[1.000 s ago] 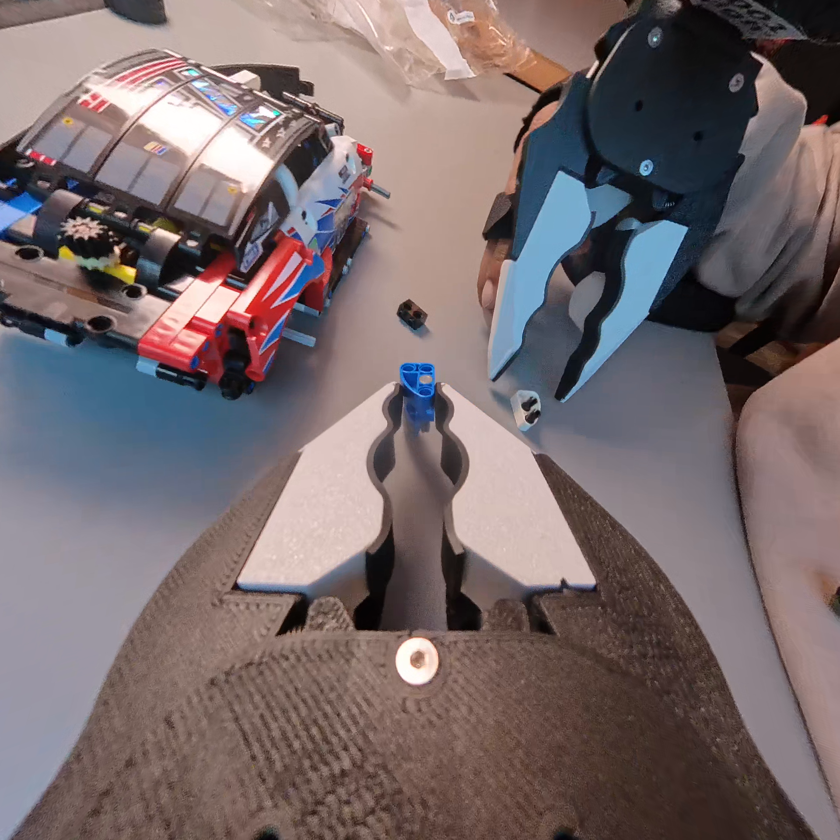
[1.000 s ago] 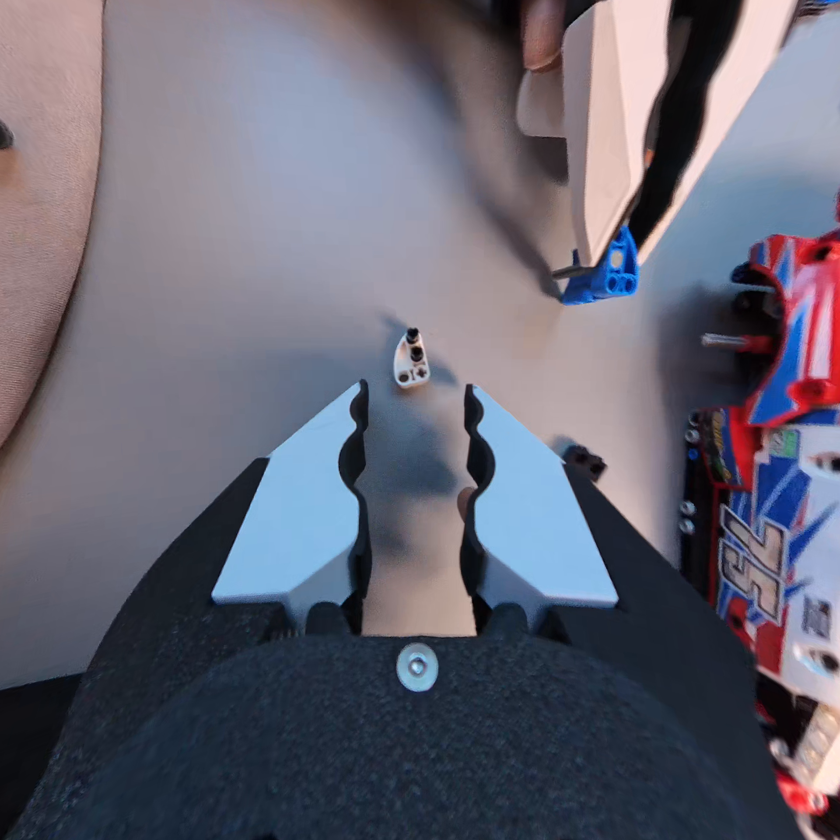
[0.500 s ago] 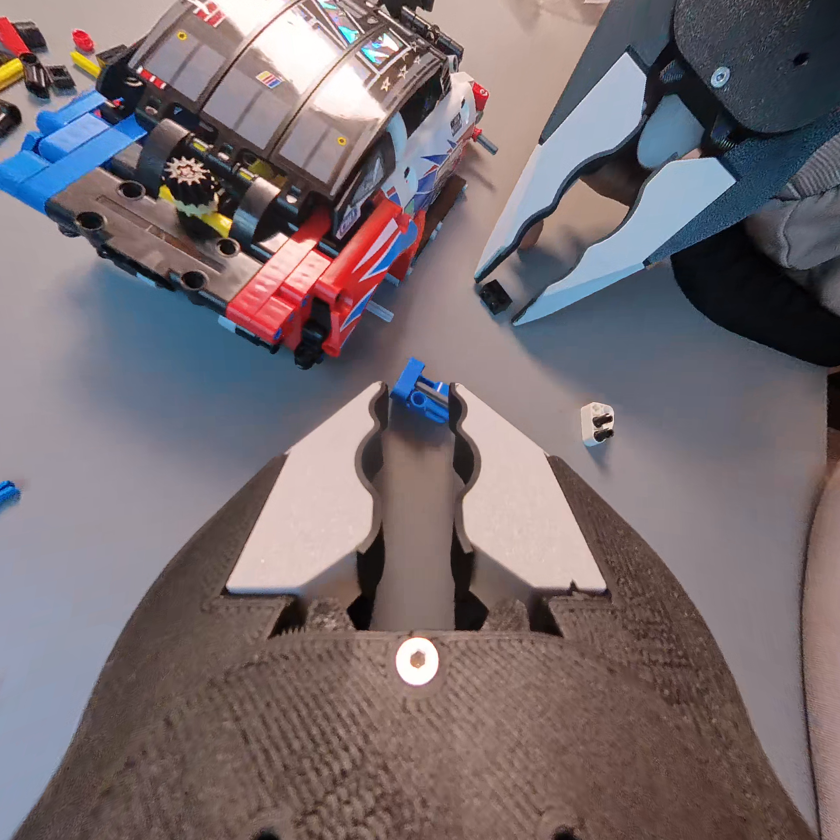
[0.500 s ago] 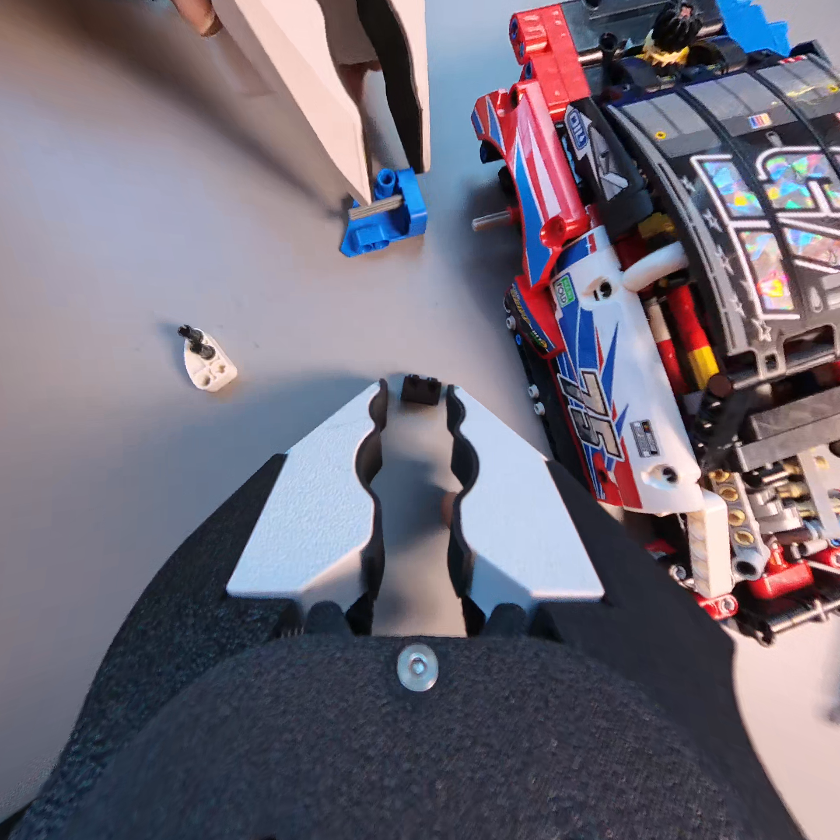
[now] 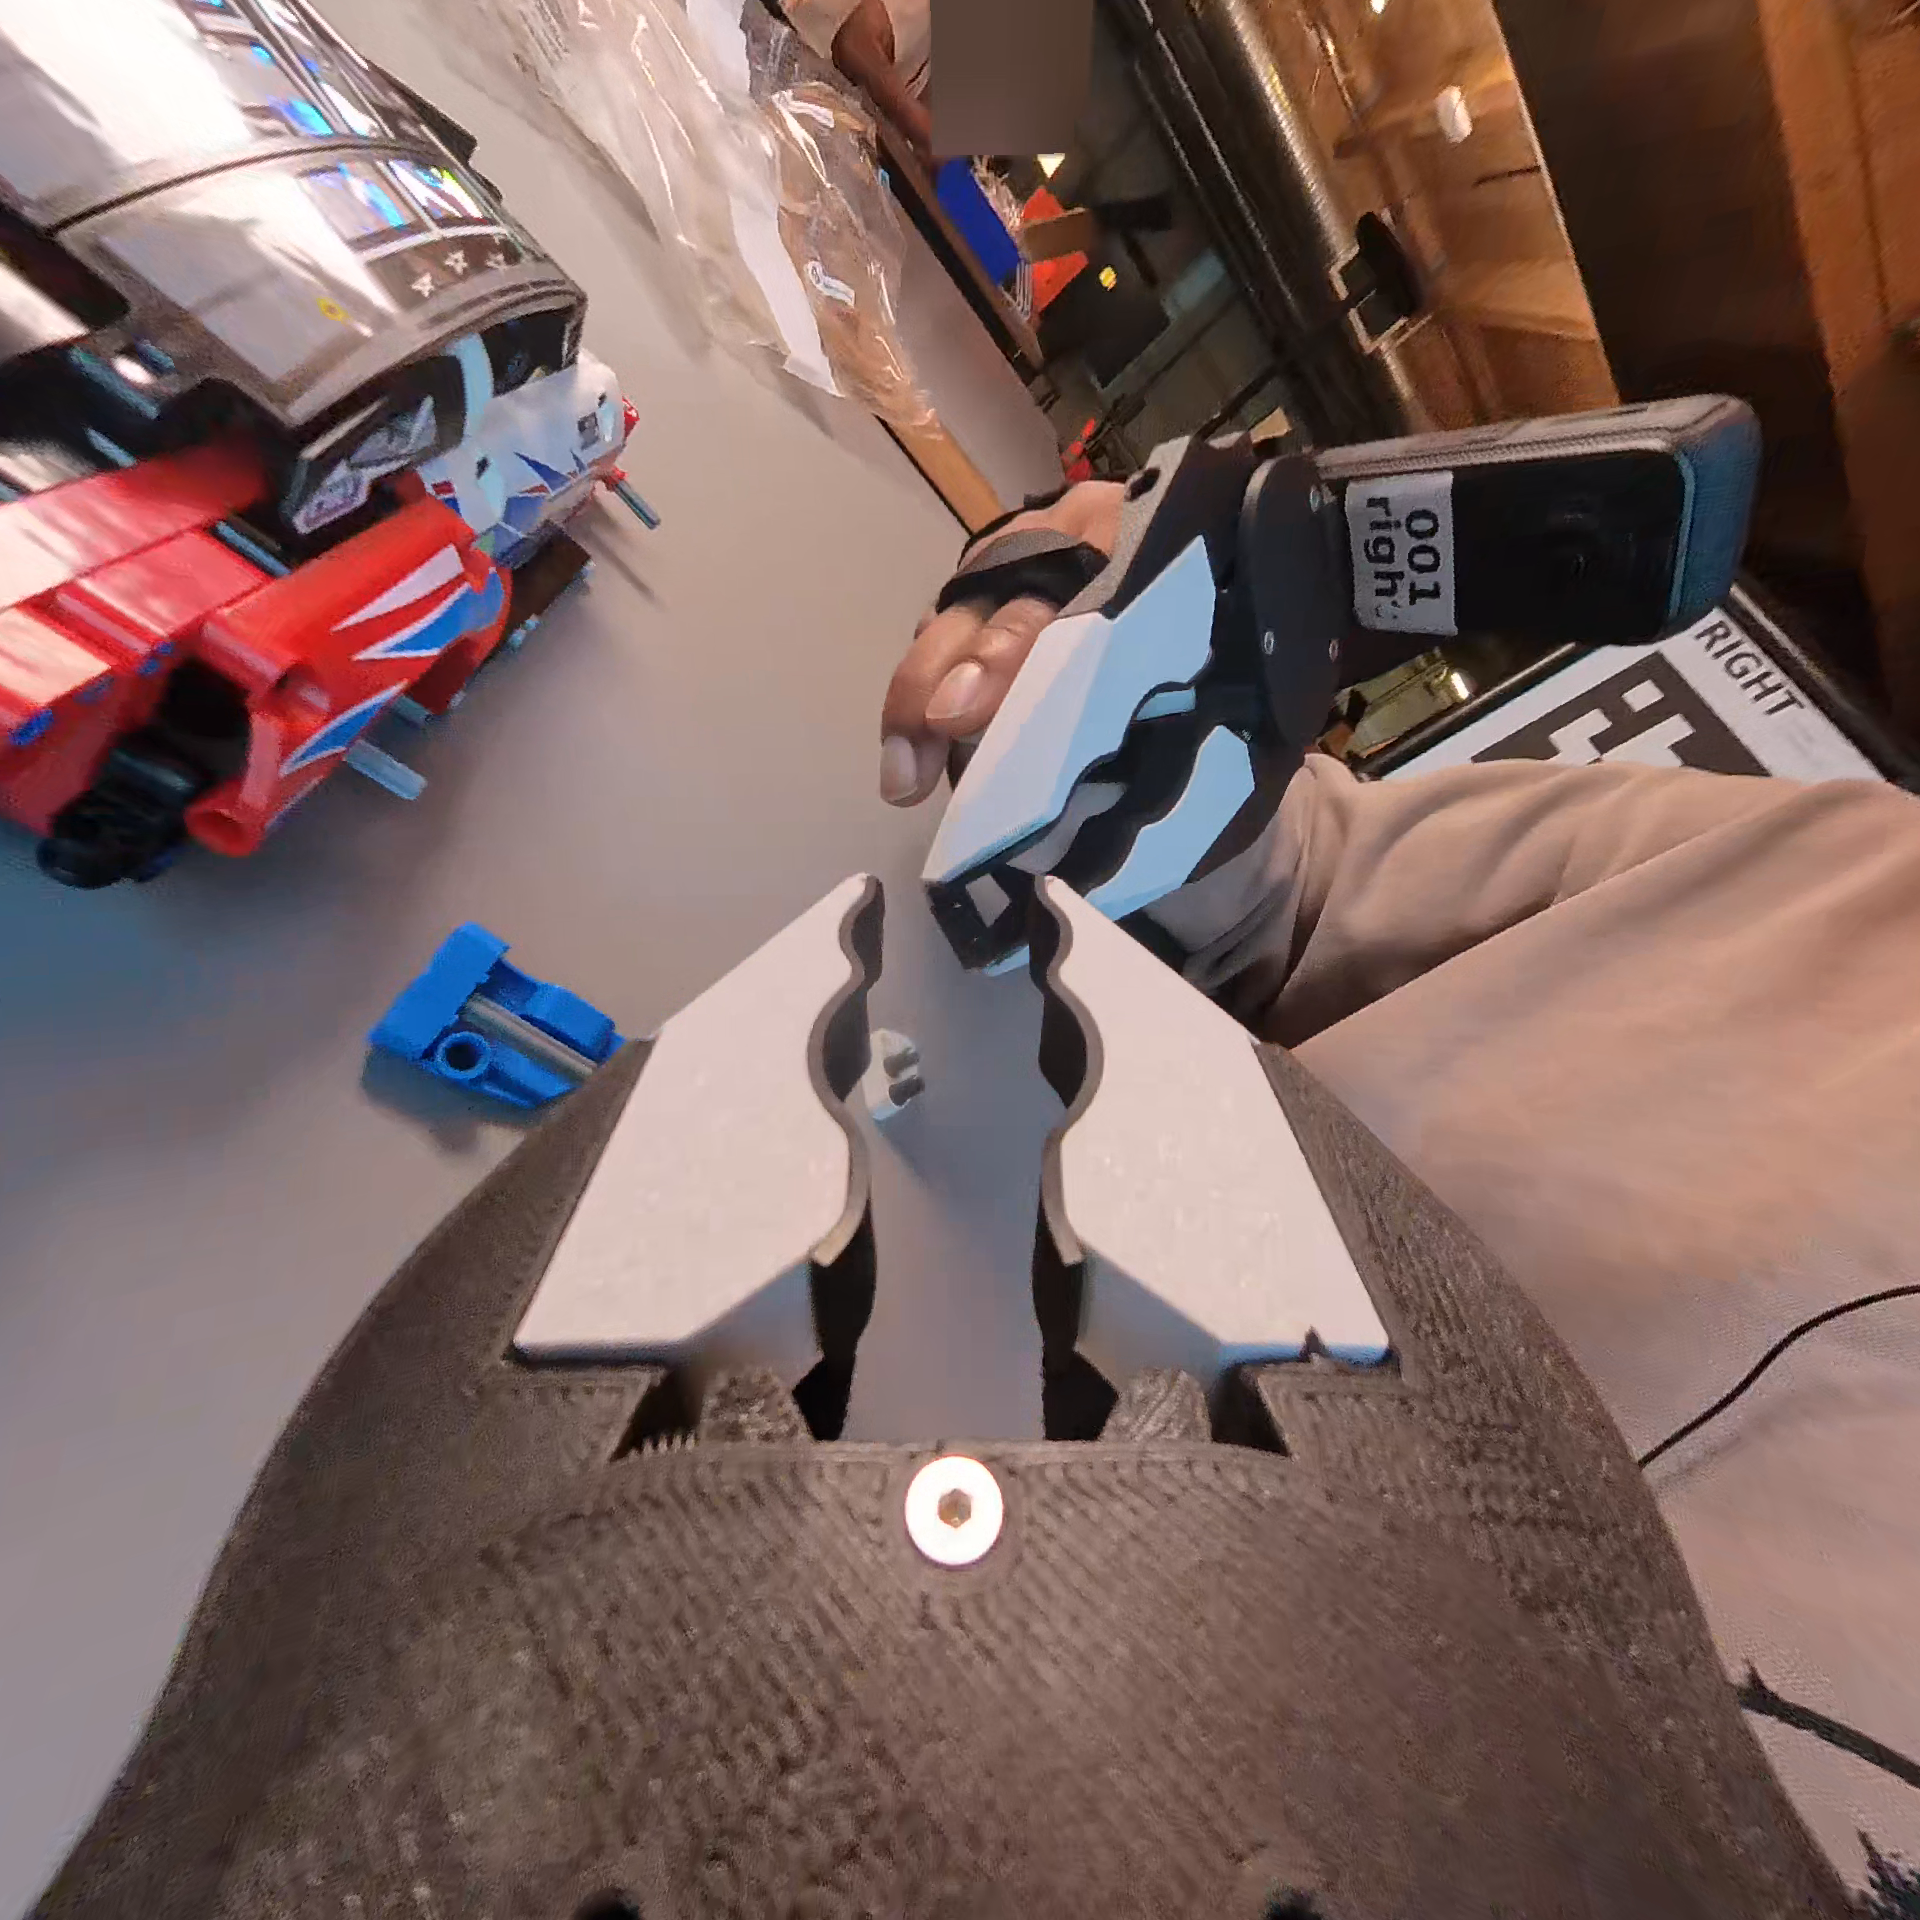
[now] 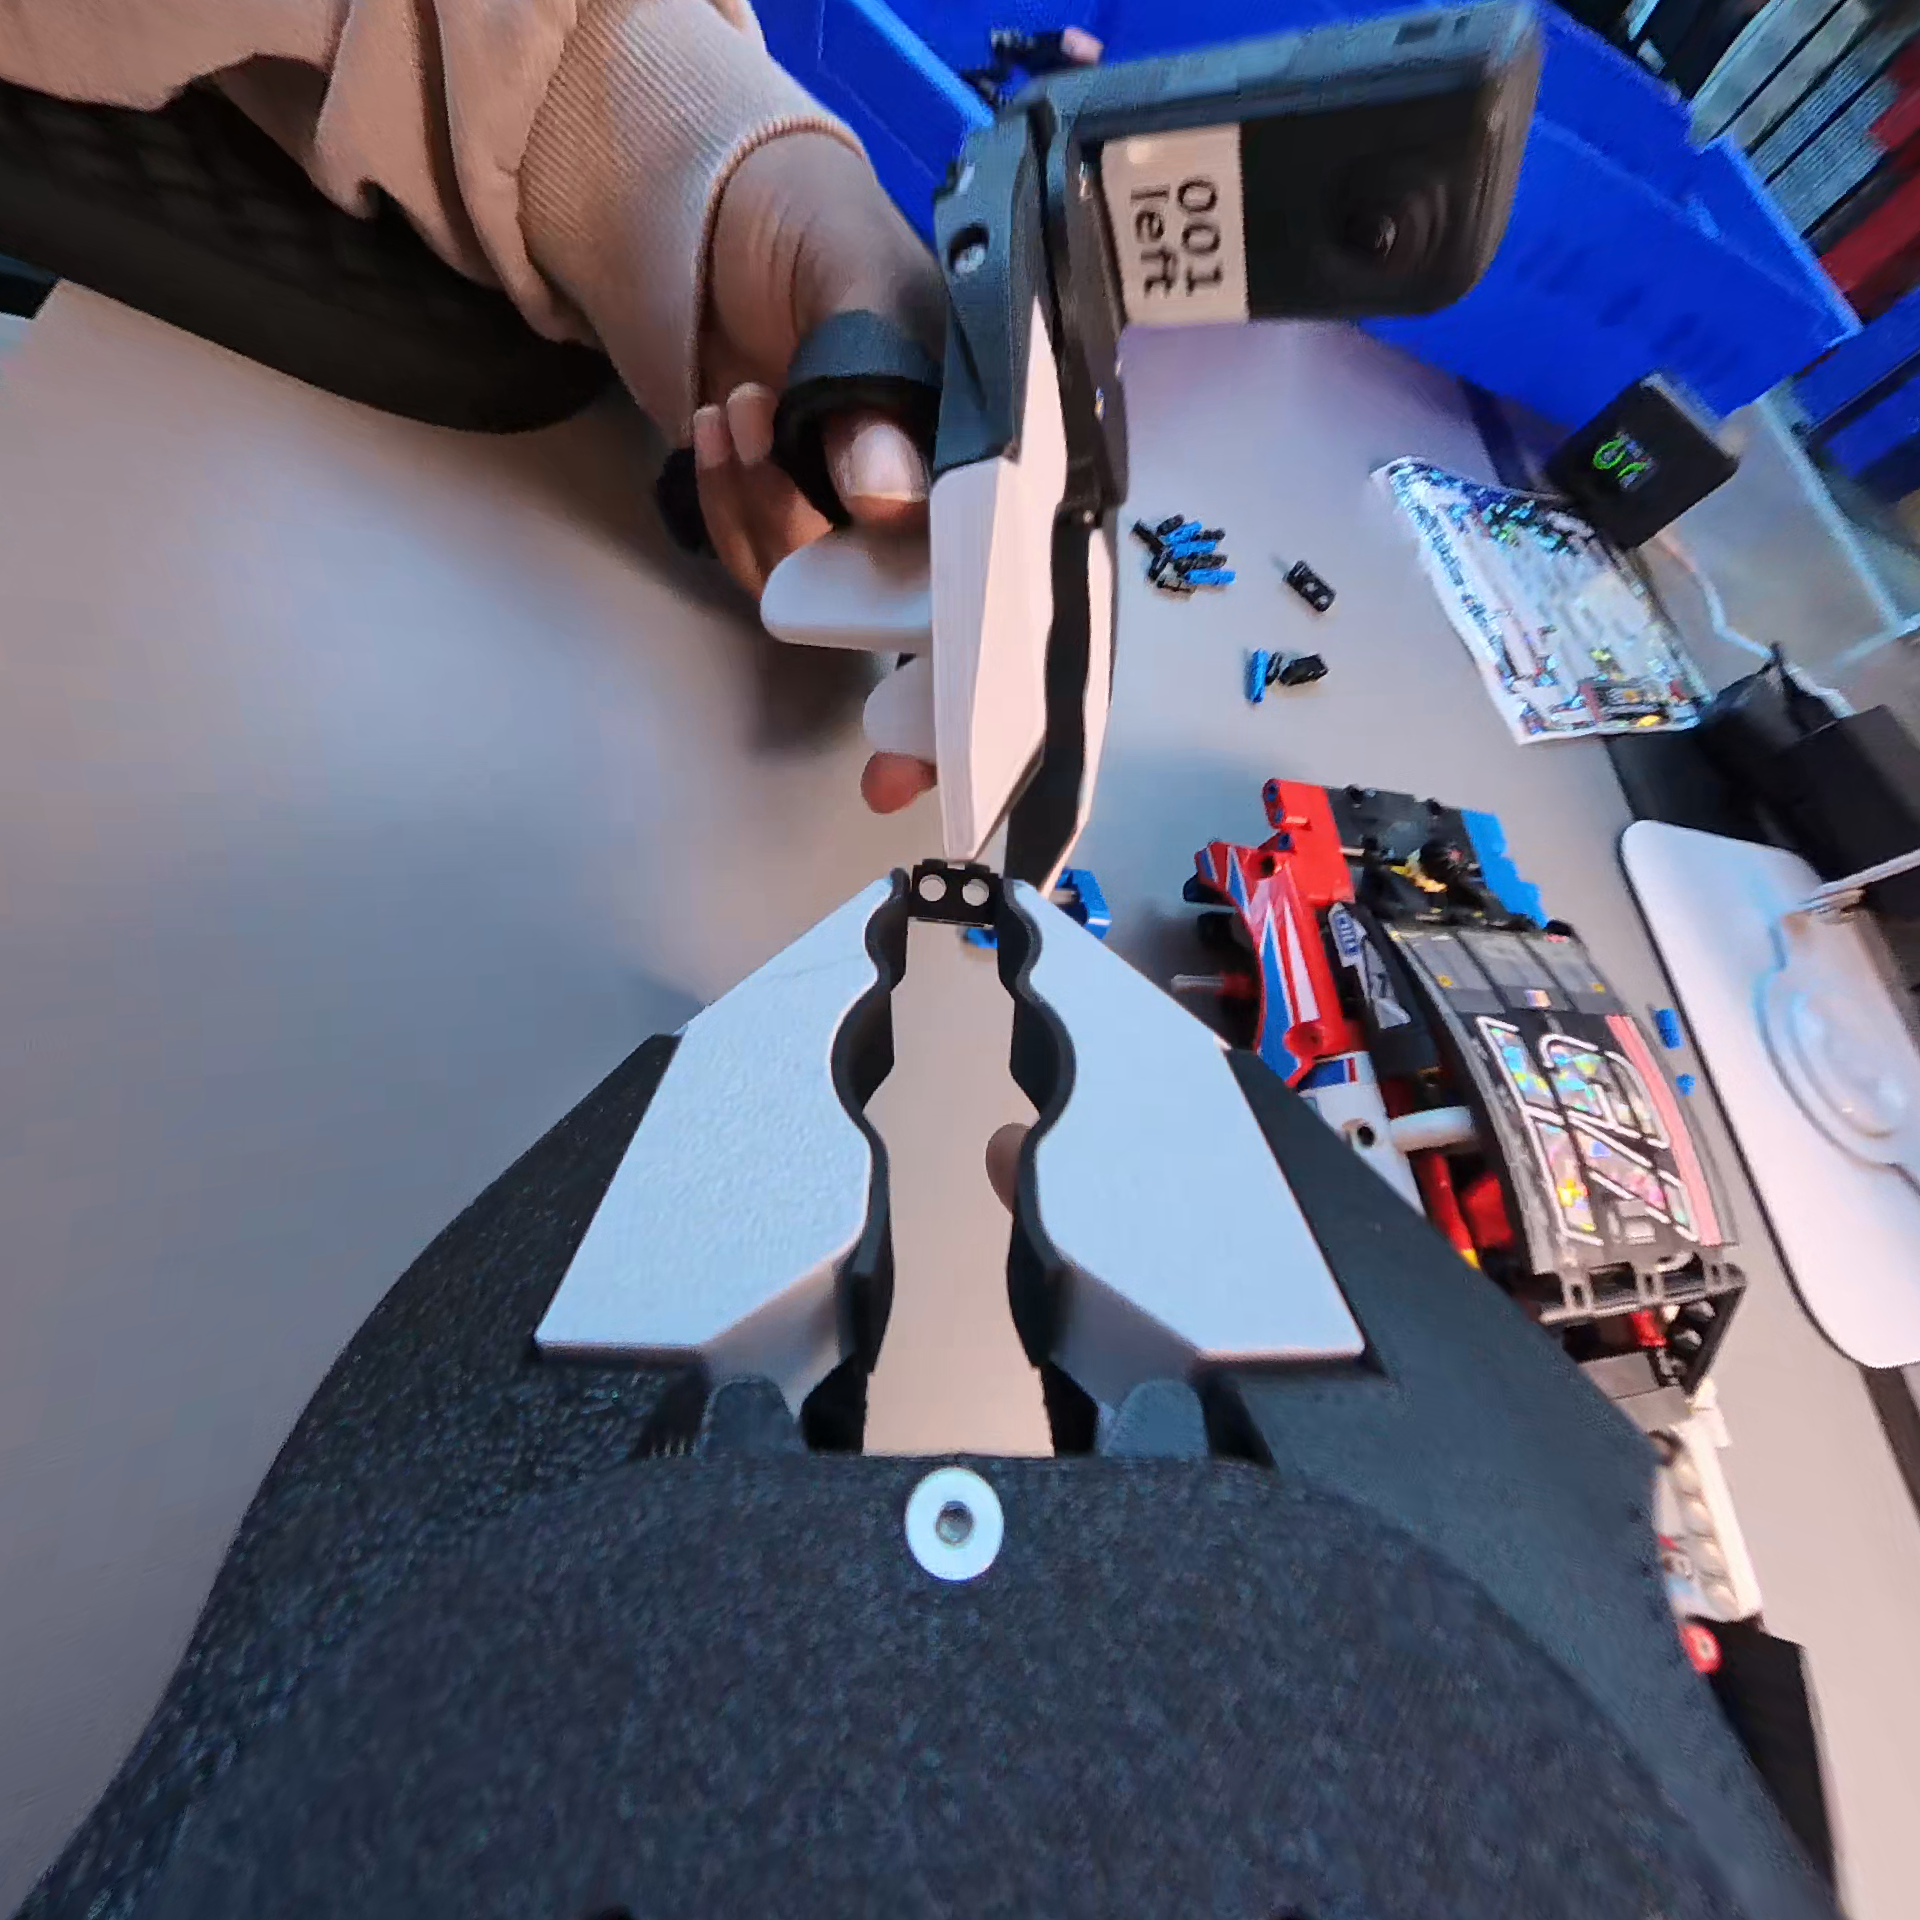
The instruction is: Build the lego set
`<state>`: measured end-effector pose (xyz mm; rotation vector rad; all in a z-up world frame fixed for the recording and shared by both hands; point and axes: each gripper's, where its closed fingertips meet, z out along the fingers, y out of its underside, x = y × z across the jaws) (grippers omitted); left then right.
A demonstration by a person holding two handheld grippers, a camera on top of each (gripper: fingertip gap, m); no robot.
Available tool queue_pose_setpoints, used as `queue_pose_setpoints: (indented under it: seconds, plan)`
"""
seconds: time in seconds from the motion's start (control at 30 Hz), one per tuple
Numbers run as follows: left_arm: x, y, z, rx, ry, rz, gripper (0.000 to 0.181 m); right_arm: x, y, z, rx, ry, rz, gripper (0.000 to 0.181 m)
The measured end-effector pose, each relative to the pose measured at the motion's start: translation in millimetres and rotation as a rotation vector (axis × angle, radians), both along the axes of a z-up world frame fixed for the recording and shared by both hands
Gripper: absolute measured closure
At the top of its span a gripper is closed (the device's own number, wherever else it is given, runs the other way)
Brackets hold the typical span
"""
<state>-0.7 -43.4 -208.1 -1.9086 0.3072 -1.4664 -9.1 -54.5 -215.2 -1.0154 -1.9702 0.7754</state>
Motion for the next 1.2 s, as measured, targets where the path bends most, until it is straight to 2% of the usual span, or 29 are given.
queue_pose_setpoints:
  seconds: [0.13,0.3,0.63,0.87,1.2]
  plan:
    - [2,-2,6,-0.019,-0.071,-0.014,0.164,-2,0,9,0.039,0.057,-0.007,0.167]
    - [0,0,7,-0.008,-0.063,0.000,0.175,-4,2,10,0.087,0.081,-0.026,0.168]
    - [2,-6,8,0.026,-0.047,-0.053,0.176,-1,-4,14,-0.007,0.099,0.012,0.167]
    - [12,-26,6,-0.017,-0.063,-0.200,0.176,12,-23,9,-0.112,0.047,0.142,0.162]
    - [23,-42,-1,-0.054,-0.054,-0.309,0.176,18,-39,9,-0.075,0.049,0.225,0.168]
